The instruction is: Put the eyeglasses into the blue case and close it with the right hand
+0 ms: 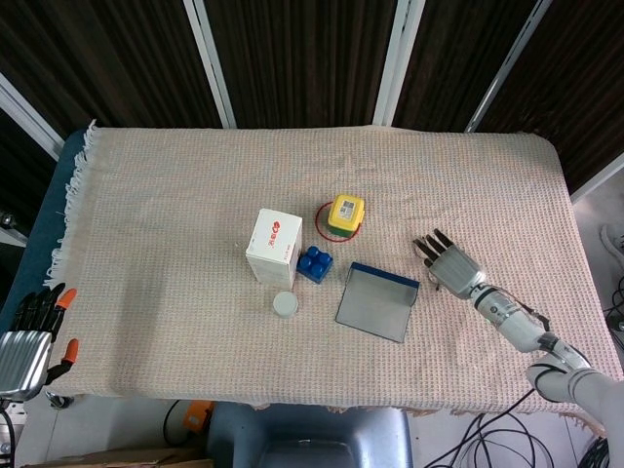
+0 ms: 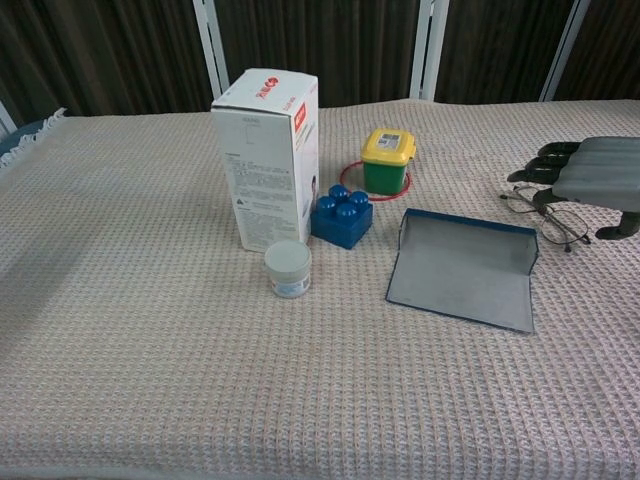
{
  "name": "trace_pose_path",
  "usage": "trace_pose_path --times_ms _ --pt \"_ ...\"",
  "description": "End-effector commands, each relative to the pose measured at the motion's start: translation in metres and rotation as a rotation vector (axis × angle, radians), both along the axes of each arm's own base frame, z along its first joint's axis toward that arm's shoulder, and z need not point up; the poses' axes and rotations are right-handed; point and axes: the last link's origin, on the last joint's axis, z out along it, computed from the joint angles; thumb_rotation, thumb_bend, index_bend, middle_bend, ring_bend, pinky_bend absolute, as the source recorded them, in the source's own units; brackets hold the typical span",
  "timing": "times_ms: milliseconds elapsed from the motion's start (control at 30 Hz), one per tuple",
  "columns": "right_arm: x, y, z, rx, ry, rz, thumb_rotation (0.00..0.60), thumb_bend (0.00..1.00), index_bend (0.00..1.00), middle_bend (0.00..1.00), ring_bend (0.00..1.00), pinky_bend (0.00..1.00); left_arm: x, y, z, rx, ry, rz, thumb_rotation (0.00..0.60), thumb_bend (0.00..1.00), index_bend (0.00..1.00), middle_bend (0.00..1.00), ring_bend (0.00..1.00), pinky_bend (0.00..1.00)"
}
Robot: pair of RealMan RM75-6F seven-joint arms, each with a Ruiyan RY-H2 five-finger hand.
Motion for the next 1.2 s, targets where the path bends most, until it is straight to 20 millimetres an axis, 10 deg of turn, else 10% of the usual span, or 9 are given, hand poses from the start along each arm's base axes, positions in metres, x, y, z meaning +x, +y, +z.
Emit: trace_pose_path --times_ms 33,1200 --pt "-0.003 0.0 0.0 -0.004 0.013 -0.01 0.6 0.4 0.45 0.0 0.0 0.0 0.0 0.0 0.0 -0.001 0.0 0.0 0.6 0.45 0.0 0.0 0.0 0.03" --pt "-0.023 0.007 0.013 -0.052 0.018 -0.074 0.6 0.4 0.54 0.0 0.0 0.0 0.001 -0.002 0.0 0.003 0.002 -0.007 0.6 0.45 0.0 0.0 0.0 0.03"
